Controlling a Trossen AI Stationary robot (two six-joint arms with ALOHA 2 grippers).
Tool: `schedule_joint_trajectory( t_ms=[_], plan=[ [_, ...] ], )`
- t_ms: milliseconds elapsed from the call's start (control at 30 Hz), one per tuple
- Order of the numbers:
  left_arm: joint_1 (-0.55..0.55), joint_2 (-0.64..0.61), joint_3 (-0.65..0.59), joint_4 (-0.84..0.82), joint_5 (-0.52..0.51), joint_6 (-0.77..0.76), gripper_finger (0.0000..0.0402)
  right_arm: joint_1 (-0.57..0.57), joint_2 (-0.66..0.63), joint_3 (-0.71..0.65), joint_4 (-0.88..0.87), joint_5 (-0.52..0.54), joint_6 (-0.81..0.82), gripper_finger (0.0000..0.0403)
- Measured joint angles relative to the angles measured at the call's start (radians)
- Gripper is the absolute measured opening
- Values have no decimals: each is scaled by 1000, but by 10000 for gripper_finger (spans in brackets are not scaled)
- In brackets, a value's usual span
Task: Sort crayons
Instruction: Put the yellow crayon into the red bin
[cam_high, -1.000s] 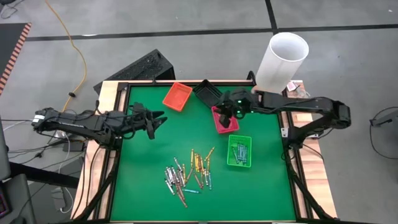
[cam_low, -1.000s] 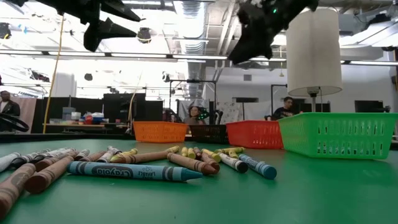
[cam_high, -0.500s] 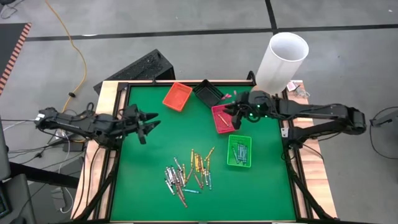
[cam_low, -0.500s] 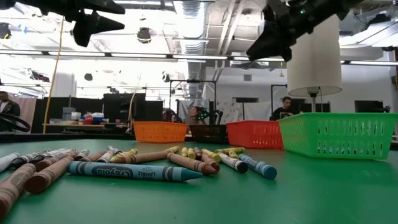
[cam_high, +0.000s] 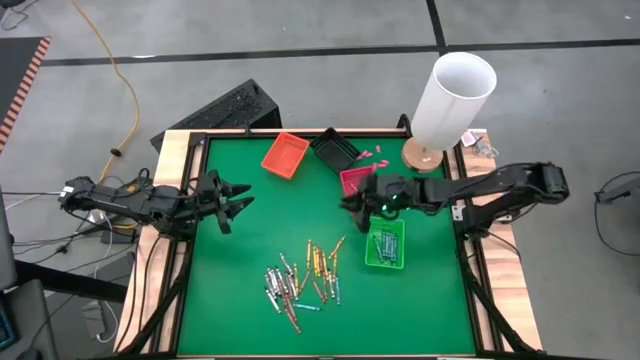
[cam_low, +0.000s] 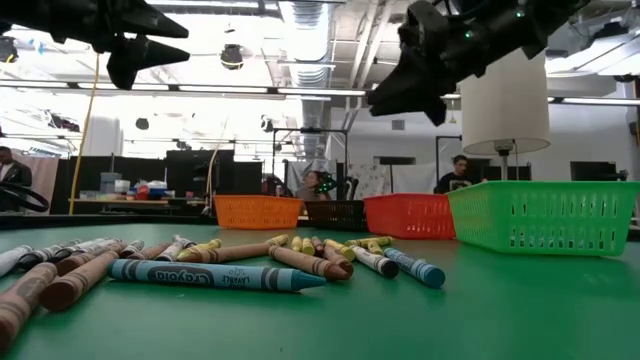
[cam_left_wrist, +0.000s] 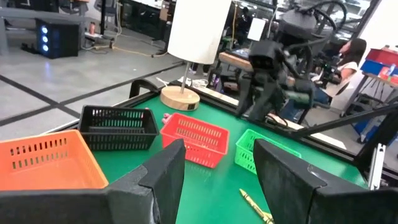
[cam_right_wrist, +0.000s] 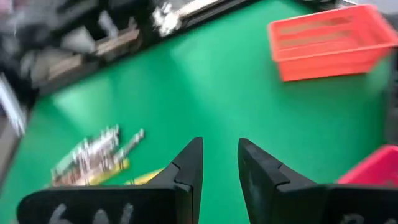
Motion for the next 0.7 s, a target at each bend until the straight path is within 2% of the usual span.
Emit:
schedule_joint_trajectory(
  t_ms=[133, 333, 533, 700],
  plan=[
    [0, 0, 0, -11, 32, -1, 180, 56, 60, 57, -82, -32, -166, 102],
    [0, 0, 0, -42, 39, -2, 180, 104, 173, 180, -307, -124, -369, 102],
    [0, 0, 0, -45, 39, -9, 180, 96, 314, 306, -471, -138, -467, 102],
    [0, 0, 0, -57, 38, -11, 180, 100, 414, 384, -529, -165, -628, 102]
  ],
)
